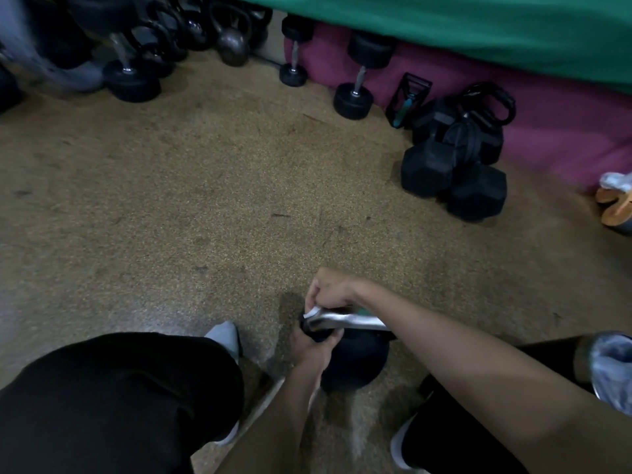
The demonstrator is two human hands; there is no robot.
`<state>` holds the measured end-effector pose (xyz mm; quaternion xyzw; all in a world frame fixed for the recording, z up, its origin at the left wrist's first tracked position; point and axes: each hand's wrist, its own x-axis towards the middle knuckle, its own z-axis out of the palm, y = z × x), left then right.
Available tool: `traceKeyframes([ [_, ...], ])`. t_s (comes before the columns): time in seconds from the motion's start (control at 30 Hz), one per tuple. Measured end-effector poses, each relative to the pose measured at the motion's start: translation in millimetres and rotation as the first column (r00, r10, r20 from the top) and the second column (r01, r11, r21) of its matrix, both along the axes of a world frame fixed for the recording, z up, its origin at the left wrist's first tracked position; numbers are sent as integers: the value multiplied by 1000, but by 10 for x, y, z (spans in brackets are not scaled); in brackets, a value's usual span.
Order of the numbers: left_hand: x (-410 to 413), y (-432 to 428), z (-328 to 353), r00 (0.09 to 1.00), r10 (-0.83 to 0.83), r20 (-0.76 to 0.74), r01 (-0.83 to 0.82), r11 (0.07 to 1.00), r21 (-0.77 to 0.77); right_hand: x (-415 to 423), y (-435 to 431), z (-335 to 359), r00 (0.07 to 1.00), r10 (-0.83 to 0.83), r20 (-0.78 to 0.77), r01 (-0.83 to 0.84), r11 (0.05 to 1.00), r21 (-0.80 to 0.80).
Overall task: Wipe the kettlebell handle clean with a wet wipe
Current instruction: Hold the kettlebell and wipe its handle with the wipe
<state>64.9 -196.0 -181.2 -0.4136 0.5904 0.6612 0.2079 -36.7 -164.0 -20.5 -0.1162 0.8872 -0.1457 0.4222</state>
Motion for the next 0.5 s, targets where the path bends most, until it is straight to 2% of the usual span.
traceKeyframes([
  [0.1, -2, 7, -82, 1000, -14, -3, 14, 1000, -2, -49, -14, 22, 1000, 15, -14, -14, 999, 45],
  [0.3, -6, -9, -58, 999, -12, -34, 12, 1000, -9, 37, -280, -74, 963, 256, -90, -228, 943, 244],
  [0.5, -20, -4, -176, 999, -32, 20, 33, 999, -29, 190, -359, -48, 893, 417, -170, -373, 897, 238],
])
